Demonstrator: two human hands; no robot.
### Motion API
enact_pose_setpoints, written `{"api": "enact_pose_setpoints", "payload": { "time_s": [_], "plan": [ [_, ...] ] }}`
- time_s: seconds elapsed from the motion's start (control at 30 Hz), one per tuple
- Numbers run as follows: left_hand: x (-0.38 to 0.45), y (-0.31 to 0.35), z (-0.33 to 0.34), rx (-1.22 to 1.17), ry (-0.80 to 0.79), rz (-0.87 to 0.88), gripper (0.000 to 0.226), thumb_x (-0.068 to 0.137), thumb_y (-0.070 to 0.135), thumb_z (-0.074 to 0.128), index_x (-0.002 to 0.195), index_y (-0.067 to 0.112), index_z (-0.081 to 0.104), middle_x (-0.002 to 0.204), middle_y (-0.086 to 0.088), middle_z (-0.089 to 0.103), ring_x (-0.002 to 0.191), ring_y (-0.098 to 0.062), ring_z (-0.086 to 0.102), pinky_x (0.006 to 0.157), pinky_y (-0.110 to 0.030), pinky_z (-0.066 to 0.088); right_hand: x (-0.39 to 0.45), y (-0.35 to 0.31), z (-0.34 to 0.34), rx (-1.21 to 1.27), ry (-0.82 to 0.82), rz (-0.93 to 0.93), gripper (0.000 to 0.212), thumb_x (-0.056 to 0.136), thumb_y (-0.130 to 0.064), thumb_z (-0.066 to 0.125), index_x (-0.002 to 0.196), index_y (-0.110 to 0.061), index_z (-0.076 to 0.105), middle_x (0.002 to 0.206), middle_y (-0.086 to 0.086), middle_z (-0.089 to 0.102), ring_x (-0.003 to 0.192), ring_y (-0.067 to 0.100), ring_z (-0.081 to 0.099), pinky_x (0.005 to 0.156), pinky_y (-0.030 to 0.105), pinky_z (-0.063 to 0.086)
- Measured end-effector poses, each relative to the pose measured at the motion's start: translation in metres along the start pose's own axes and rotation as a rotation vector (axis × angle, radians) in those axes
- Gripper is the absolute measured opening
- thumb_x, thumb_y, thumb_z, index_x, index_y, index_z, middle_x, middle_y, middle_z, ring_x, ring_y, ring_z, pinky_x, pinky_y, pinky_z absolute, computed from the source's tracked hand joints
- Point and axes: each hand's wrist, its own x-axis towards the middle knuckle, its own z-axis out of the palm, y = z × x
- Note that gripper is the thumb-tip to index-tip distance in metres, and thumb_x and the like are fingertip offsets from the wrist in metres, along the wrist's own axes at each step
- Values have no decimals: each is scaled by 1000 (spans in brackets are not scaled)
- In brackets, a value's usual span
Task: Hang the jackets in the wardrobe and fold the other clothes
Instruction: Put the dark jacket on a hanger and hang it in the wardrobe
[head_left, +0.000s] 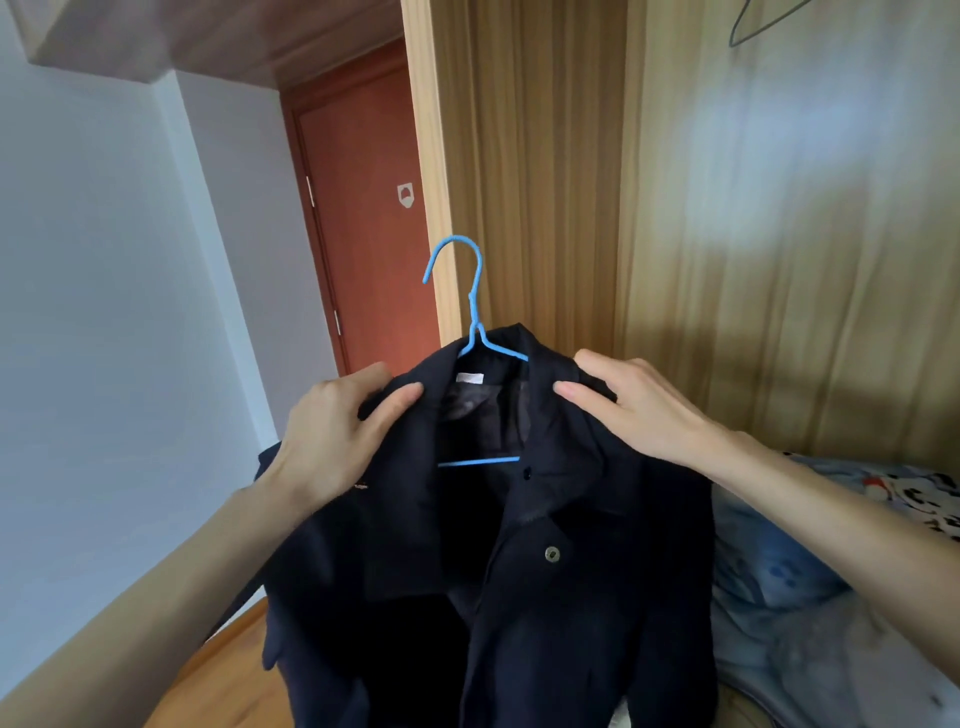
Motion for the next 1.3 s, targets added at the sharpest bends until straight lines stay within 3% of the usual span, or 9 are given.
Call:
{"api": "enact_pose_setpoints", "payload": {
  "time_s": [0.17, 0.33, 0.43, 0.5, 0.57, 0.67, 0.9, 1.07, 1.3],
  "plan": [
    [-4, -35, 0, -63, -95, 208, 49, 107, 47, 46, 72, 13, 41, 66, 1, 39, 62, -18, 37, 62, -35, 41, 3, -2, 3, 183, -69, 5, 16, 108, -50, 53, 112, -42, 66, 113, -19, 73, 96, 11, 71, 84, 26, 52],
    [-9, -69, -6, 178, 4, 260, 42, 110, 49, 38, 83, 20, 50, 73, 10, 46, 64, -15, 45, 60, -31, 42, 2, 5, 1, 155, -52, 35, 20, 106, -53, 55, 119, -51, 70, 116, -31, 72, 97, -6, 71, 79, 14, 51],
    [-3, -72, -12, 217, 9, 263, 32, 110, 49, 37, 90, 27, 51, 79, 15, 47, 67, -11, 47, 61, -31, 44, 5, 7, 4, 57, -62, 13, 29, 105, -58, 51, 128, -48, 66, 108, -23, 76, 66, 8, 69, 72, 28, 56],
    [5, -72, -16, 240, -5, 265, 37, 109, 48, 36, 90, 21, 53, 78, 10, 50, 67, -19, 51, 61, -36, 48, 9, 5, 2, 31, -81, -40, 26, 106, -53, 54, 128, -47, 66, 104, -27, 76, 46, 4, 47, 59, 16, 48],
    [12, -74, -22, 266, -53, 276, 47, 108, 50, 33, 89, 13, 55, 76, 4, 54, 65, -26, 53, 62, -40, 50, 10, 2, -5, 14, -118, -100, 24, 106, -42, 59, 127, -38, 71, 107, -36, 72, 53, -4, 54, 61, 6, 42],
    [19, -76, -31, 321, -100, 322, 54, 108, 56, 29, 89, 12, 55, 75, 5, 54, 62, -27, 50, 61, -39, 50, 9, 0, -6, -174, -196, -165, 33, 105, -49, 53, 120, -28, 74, 98, -21, 75, 75, 5, 63, 67, 28, 52],
    [0, -58, -9, 243, -42, 247, 45, 108, 54, 40, 83, 18, 49, 64, 8, 49, 56, -19, 44, 55, -34, 43, -2, -2, 9, 39, -35, 174, 20, 103, -40, 62, 101, -27, 78, 55, 0, 56, 44, 11, 35, 50, 16, 35],
    [-39, -25, 25, 94, -186, 226, 24, 108, 47, 44, 103, 25, 52, 75, 17, 56, 63, -6, 56, 63, -32, 49, -7, -16, 18, 144, 165, 200, 14, 102, -27, 69, 103, -18, 79, 56, -23, 56, 39, 6, 37, 46, 7, 30],
    [-5, -30, 17, 206, 217, 117, 24, 107, 27, 43, 124, 17, 56, 115, 6, 55, 100, -24, 50, 87, -37, 41, -10, -14, 11, 285, 157, 218, 24, 101, -43, 64, 102, -22, 77, 88, 11, 71, 64, 9, 47, 61, 28, 40]
  ]
}}
